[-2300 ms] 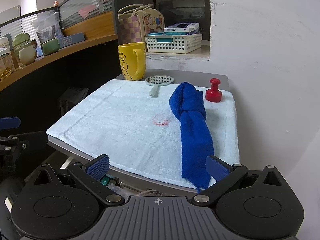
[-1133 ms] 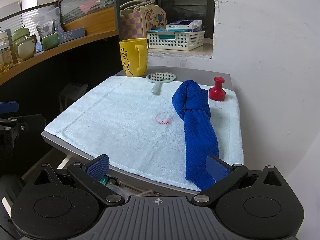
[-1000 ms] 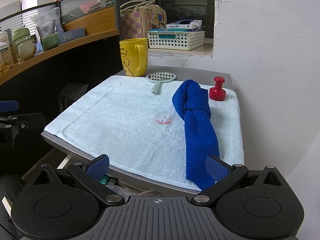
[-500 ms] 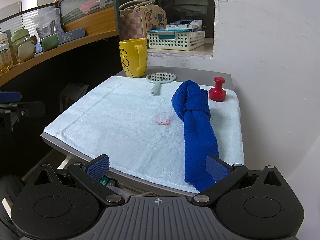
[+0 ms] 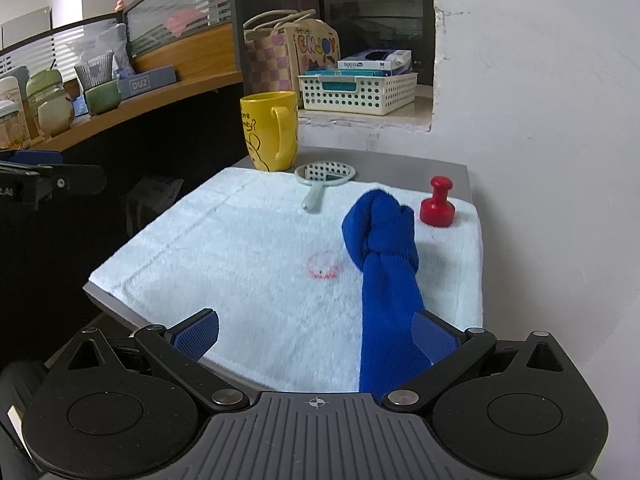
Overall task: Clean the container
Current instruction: 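Move the left gripper to the yellow mug and close on its rim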
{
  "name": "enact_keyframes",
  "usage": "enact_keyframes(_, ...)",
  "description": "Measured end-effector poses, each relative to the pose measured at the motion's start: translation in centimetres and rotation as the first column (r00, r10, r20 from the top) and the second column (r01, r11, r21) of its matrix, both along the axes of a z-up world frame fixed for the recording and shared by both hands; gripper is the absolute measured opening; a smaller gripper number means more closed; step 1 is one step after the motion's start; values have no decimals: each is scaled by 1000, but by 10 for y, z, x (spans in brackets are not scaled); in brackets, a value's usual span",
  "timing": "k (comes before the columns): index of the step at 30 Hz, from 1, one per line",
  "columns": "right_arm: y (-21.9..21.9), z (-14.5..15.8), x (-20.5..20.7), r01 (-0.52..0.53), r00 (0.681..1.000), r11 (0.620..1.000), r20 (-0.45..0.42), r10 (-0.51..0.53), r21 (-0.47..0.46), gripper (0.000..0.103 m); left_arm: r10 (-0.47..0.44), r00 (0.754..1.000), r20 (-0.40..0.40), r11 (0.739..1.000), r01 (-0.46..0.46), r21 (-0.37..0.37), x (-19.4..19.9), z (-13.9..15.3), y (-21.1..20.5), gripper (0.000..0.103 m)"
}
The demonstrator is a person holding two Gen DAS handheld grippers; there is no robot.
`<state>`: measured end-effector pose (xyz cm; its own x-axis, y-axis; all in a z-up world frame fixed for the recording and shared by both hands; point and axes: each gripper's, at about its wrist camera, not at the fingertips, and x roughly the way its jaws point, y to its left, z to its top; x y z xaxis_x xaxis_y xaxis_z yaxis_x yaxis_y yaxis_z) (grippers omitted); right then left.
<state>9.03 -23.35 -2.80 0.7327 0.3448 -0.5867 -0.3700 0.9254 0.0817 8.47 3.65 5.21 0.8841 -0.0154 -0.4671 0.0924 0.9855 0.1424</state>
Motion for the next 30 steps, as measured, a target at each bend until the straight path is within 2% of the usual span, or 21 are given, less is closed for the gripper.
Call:
enact_keyframes(10,3,28,45,-79,997,996,-2,79,35,103,-9,999,-40,1000,9,-7,38,5,14,103)
enact_keyframes(14,4,40,66,-105,994,993,-2,105,57,103,-8,999,-32,1000,8,0,52,8,19,103)
enact_keyframes(21,19,56,100,-156,988,987,7,156,43,103,-44,999,-10,999,44,10,78,14,27,103)
enact_keyframes(25,28,64,123,-194,981,980,2,194,49,103,-114,993,-7,993,114,1,98,13,32,103)
enact_keyframes(30,44,70,155,-236,972,971,5,236,34,103,-159,987,-30,987,160,25,135,-2,39,103)
